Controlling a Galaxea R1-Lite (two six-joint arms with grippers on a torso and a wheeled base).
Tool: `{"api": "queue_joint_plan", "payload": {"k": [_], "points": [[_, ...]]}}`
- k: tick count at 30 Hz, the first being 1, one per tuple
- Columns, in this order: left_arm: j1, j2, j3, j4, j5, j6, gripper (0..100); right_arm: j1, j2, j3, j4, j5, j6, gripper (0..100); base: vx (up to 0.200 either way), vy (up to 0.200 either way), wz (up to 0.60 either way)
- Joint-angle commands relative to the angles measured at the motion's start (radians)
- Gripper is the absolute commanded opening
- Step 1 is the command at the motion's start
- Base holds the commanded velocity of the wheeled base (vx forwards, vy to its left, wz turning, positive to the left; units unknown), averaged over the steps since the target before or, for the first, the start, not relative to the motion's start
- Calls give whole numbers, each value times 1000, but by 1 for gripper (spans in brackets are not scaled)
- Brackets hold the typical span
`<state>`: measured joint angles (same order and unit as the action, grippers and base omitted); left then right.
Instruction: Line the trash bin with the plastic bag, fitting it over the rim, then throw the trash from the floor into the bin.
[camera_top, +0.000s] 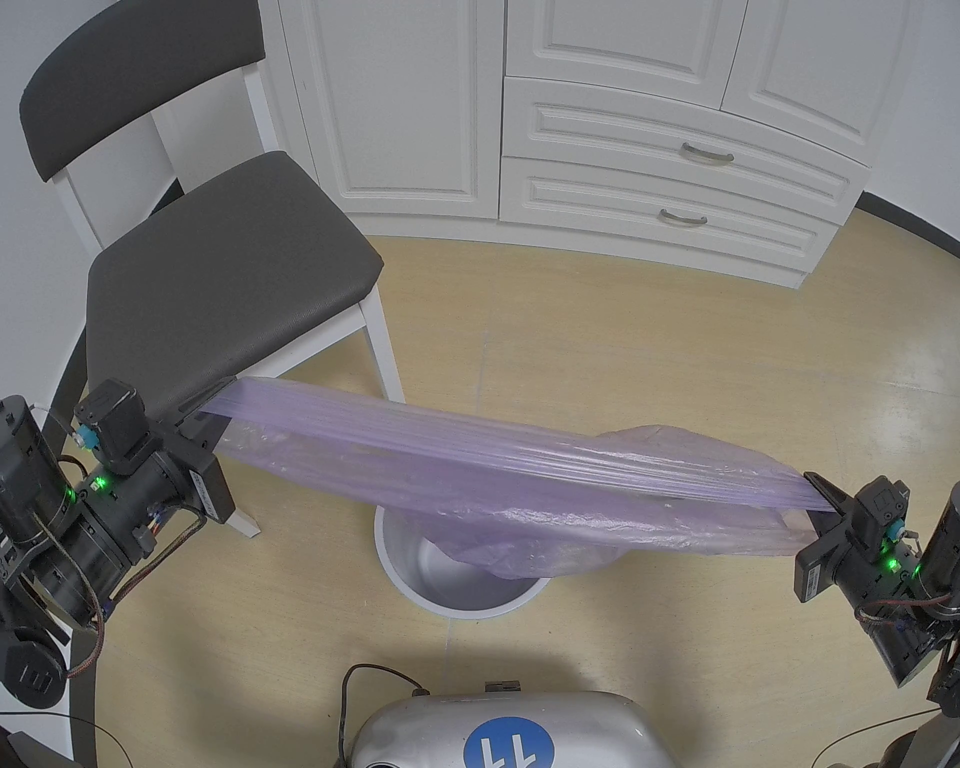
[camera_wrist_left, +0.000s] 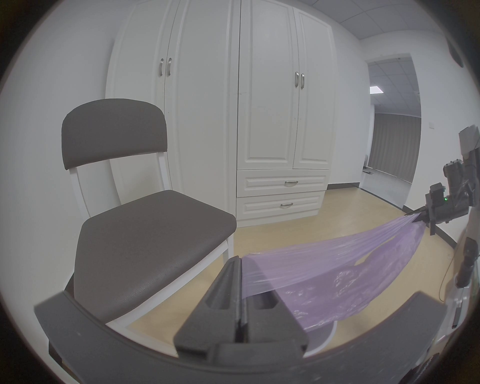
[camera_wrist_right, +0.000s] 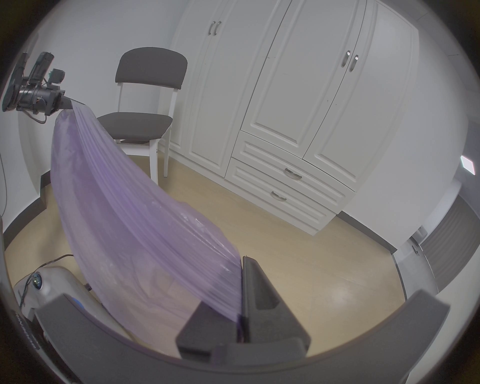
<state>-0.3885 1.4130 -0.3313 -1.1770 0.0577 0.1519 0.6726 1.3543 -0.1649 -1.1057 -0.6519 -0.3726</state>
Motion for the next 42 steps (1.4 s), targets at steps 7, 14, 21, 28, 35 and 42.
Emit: {"api": "queue_joint_plan", "payload": {"k": [7, 14, 21, 28, 35, 42], "points": [[10, 3, 1, -3, 2, 8, 0, -1, -1, 10, 1, -2, -3, 0, 0, 0, 0], [7, 11, 6, -6, 4, 17, 0, -1, 3, 7, 0, -2, -2, 0, 0, 0, 0], [11, 7, 8, -6, 5, 18, 0, -1, -10, 11, 1, -2, -3, 0, 0, 0, 0], [28, 3, 8, -4, 4, 23, 0, -18, -12, 18, 1, -2, -8, 0, 0, 0, 0], [42, 4, 6, -4, 4, 23, 0, -31, -12, 19, 1, -2, -20, 0, 0, 0, 0], [16, 15, 6, -12, 4, 29, 0, -11, -1, 4, -2, 11, -19, 0, 0, 0, 0]]}}
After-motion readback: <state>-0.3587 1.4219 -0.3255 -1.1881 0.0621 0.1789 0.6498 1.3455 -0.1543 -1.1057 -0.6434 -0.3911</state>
